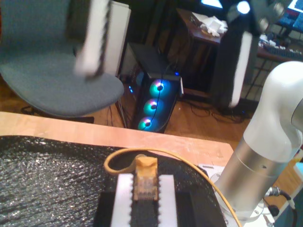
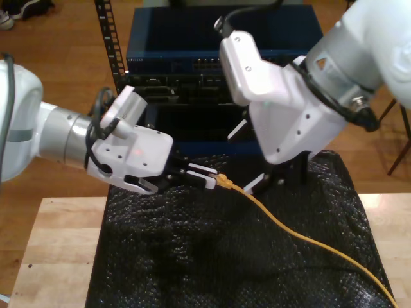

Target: Grab the cable and plug it in

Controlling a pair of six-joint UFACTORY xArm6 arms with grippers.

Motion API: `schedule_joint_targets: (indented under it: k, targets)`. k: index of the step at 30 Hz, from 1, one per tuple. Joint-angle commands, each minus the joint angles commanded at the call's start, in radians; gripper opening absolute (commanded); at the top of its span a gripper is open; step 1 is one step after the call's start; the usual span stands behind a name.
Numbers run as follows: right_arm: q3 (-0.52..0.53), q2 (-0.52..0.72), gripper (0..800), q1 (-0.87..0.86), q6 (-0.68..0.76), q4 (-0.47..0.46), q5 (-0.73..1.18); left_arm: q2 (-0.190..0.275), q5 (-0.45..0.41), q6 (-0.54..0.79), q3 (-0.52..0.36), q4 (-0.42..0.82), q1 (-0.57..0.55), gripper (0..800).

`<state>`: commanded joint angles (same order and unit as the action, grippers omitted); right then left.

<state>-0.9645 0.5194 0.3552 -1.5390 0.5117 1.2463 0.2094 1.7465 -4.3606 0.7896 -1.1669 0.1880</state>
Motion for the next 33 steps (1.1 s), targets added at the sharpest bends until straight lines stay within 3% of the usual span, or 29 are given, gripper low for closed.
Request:
schedule_joint_targets:
  k: [10, 18, 22, 33]
  targets:
    - [0.060, 0.104, 796, 0.000, -0.041, 0.006, -0.041, -0.064, 0.121, -0.025, 0.003, -0.115, 0.043, 14]
    - [0.127, 0.195, 792, 0.009, -0.060, 0.012, -0.133, -0.098, 0.173, -0.058, 0.000, -0.121, 0.043, 14]
    - [0.130, 0.216, 790, 0.011, -0.061, 0.015, -0.143, -0.135, 0.221, -0.058, 0.003, -0.123, 0.043, 14]
    - [0.140, 0.258, 792, 0.086, -0.064, 0.014, -0.167, -0.176, 0.284, -0.058, 0.002, -0.161, 0.049, 14]
